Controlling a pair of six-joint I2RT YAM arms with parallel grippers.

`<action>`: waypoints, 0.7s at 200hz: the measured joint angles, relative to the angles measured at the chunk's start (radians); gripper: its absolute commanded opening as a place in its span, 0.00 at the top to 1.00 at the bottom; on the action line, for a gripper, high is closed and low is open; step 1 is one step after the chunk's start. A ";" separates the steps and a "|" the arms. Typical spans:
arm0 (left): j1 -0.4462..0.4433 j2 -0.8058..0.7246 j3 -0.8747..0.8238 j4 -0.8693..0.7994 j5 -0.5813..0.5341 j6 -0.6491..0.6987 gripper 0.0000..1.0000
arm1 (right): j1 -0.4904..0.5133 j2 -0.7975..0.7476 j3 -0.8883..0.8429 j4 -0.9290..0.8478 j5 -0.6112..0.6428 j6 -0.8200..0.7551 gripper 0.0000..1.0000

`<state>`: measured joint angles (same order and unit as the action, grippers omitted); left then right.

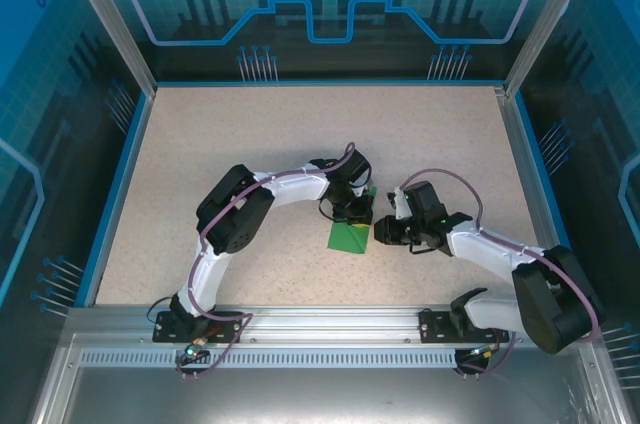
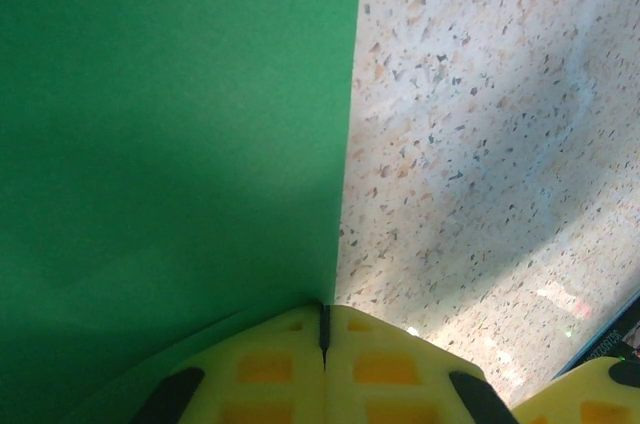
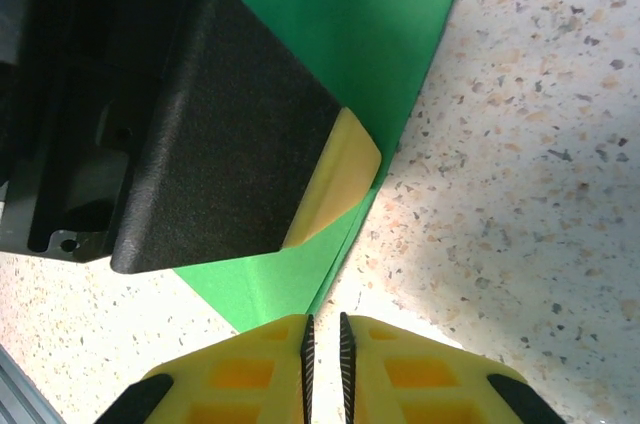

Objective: Fold a paper plane with a square sheet of paper (pick it up from the middle)
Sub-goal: Fold the triangle a second time at the center of the table.

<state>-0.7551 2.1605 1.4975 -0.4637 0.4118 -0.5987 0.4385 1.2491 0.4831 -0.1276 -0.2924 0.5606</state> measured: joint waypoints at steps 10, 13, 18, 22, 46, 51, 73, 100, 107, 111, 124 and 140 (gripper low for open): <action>0.000 0.000 0.000 0.000 0.000 0.000 1.00 | 0.004 0.000 0.000 0.002 -0.001 0.000 0.83; 0.000 0.000 0.000 0.001 0.000 0.000 1.00 | 0.005 0.000 0.000 0.003 0.000 0.000 0.83; 0.000 0.000 0.000 0.001 0.000 0.000 1.00 | 0.007 0.001 0.000 0.006 0.000 0.000 0.83; 0.000 0.000 0.000 0.001 0.000 0.000 1.00 | 0.009 0.002 0.000 0.008 0.000 0.000 0.82; 0.000 0.000 0.000 0.003 0.001 0.000 1.00 | 0.020 0.017 0.000 0.020 -0.001 0.001 0.83; 0.000 0.000 0.000 0.004 0.001 0.000 1.00 | 0.023 0.022 0.000 0.023 -0.001 0.002 0.83; 0.000 0.000 0.000 0.005 0.001 0.000 1.00 | 0.035 0.044 0.000 0.032 -0.001 0.007 0.83; 0.000 0.001 0.000 0.005 0.002 0.000 1.00 | 0.052 0.065 0.000 0.044 0.000 0.012 0.83; 0.000 0.001 0.000 0.006 0.003 0.000 1.00 | 0.056 0.068 0.000 0.046 -0.001 0.015 0.83; 0.000 0.001 0.000 0.006 0.004 0.000 1.00 | 0.059 0.069 0.000 0.048 0.000 0.015 0.83; 0.000 0.001 0.000 0.006 0.005 0.000 1.00 | 0.067 0.071 0.000 0.054 -0.001 0.016 0.83; 0.000 0.003 0.000 0.008 0.005 0.000 1.00 | 0.079 0.071 0.000 0.059 -0.001 0.019 0.83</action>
<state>-0.7547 2.1635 1.4975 -0.4557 0.4164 -0.5987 0.5175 1.3197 0.4831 -0.0689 -0.2935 0.5797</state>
